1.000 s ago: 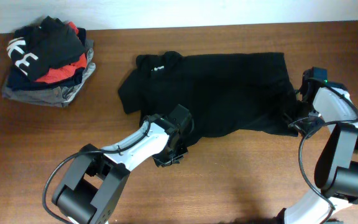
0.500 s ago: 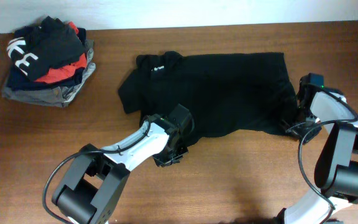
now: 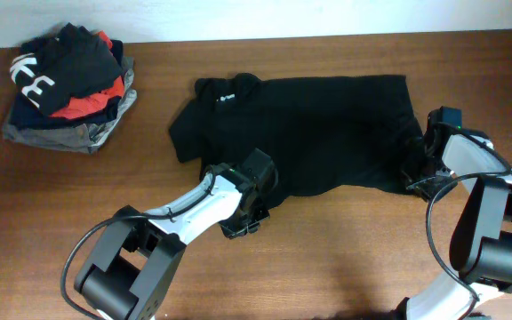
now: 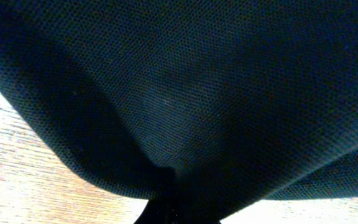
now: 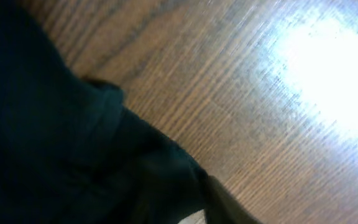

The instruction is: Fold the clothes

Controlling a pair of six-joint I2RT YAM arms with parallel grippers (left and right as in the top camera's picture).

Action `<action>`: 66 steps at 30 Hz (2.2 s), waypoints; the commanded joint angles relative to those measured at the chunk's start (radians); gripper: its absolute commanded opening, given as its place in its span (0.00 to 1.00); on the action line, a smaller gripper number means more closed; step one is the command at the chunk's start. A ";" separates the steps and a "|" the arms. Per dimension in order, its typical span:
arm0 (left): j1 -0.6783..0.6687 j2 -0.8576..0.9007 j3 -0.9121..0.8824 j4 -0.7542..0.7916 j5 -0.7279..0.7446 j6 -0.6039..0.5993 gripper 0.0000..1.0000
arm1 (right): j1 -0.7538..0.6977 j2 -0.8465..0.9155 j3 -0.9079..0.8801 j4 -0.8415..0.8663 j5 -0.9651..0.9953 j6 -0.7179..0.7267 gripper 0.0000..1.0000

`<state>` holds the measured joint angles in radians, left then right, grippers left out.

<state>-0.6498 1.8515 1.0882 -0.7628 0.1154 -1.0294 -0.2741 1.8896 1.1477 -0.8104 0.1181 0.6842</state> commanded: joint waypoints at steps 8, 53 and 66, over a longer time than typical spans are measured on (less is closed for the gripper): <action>-0.002 -0.018 0.047 -0.057 -0.035 0.121 0.01 | -0.008 0.001 0.000 -0.064 0.021 0.016 0.04; -0.002 -0.409 1.476 -0.803 -0.631 0.486 0.01 | -0.008 -0.471 1.306 -0.843 -0.140 -0.212 0.04; 0.168 -0.171 1.476 -0.661 -0.747 0.579 0.01 | -0.008 -0.274 1.306 -0.748 -0.085 -0.271 0.04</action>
<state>-0.5152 1.7237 2.5439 -1.4467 -0.5632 -0.4812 -0.2764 1.6619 2.4390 -1.5696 -0.0311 0.4404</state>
